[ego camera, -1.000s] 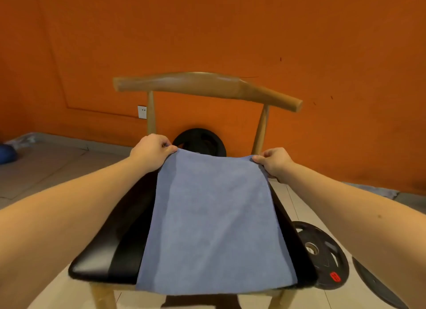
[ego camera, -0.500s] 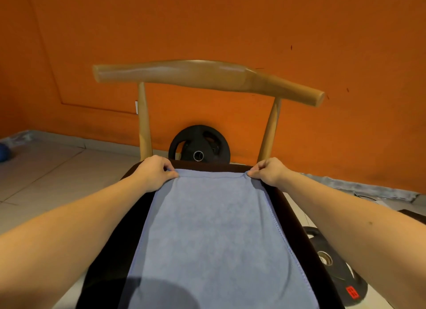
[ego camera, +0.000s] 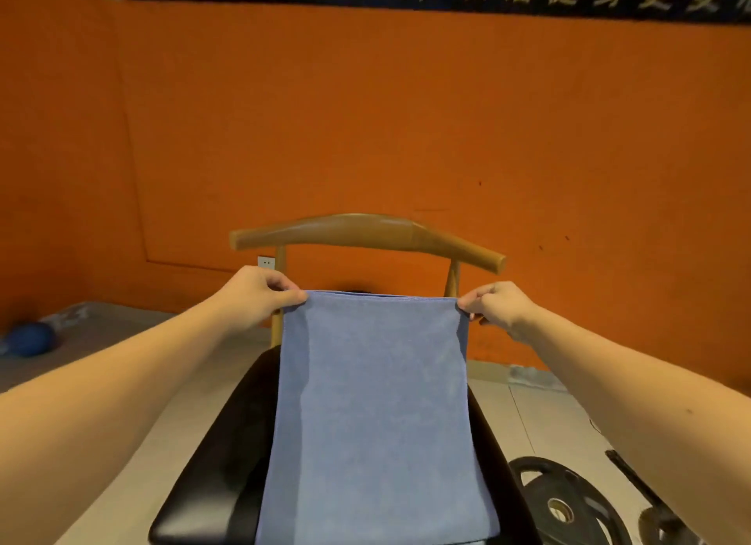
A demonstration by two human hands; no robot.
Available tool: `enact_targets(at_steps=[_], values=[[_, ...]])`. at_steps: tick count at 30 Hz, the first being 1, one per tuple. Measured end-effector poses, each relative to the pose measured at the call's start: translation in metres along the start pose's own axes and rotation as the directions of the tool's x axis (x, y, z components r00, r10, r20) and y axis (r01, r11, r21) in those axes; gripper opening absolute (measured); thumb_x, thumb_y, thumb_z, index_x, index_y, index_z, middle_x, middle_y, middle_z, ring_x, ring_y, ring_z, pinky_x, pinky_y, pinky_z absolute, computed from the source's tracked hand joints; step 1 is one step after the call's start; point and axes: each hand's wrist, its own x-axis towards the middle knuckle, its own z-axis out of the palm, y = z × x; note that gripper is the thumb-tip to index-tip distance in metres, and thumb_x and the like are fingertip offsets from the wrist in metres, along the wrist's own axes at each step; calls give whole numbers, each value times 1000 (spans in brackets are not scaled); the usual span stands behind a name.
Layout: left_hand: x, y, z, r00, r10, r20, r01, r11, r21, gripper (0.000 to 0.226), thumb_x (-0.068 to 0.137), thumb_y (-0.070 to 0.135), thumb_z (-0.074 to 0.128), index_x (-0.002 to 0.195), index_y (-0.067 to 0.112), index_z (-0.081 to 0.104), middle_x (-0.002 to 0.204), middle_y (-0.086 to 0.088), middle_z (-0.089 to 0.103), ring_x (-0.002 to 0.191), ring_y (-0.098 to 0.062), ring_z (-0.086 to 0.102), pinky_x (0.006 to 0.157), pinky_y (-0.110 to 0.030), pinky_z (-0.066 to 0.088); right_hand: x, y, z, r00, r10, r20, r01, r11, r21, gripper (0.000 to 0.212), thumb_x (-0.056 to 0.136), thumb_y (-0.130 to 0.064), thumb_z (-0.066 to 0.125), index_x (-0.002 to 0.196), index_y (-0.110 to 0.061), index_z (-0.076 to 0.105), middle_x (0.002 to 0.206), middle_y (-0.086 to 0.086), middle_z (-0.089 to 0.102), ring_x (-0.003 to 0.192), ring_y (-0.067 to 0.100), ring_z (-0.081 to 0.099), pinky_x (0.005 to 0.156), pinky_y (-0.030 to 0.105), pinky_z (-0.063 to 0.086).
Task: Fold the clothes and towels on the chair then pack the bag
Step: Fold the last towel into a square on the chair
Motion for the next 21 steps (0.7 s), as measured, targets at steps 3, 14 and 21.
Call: enact_targets(at_steps=[3,14,21], values=[[-24,41,-41,999,41,-34,-39,998,43,17,89,34,78,80,19,78,85,5,74,81,-10,65,63,-21,46,-34,-36,-33,996,-89,-10,89,996,-10,15,96,-15,70,91,-4,79,89,16,71,81,23,59,71,38,51],[-80,131,-129,976,188,-105,-172,974,148,15,85,33,81,85,19,75,81,0,74,80,-20,67,64,-30,54,-122,-121,-95,941,-311,-137,304,950,-70,6,91,-17,77,88,-12,77,89,8,74,77,18,63,71,38,56],[-93,135,-151,968,241,-67,-226,958,177,26,86,29,81,108,26,68,90,6,75,85,-13,69,74,-26,53,-138,-130,-108,932,-343,-120,341,939,-39,18,89,-13,78,107,-11,77,99,5,75,83,13,66,69,27,53]])
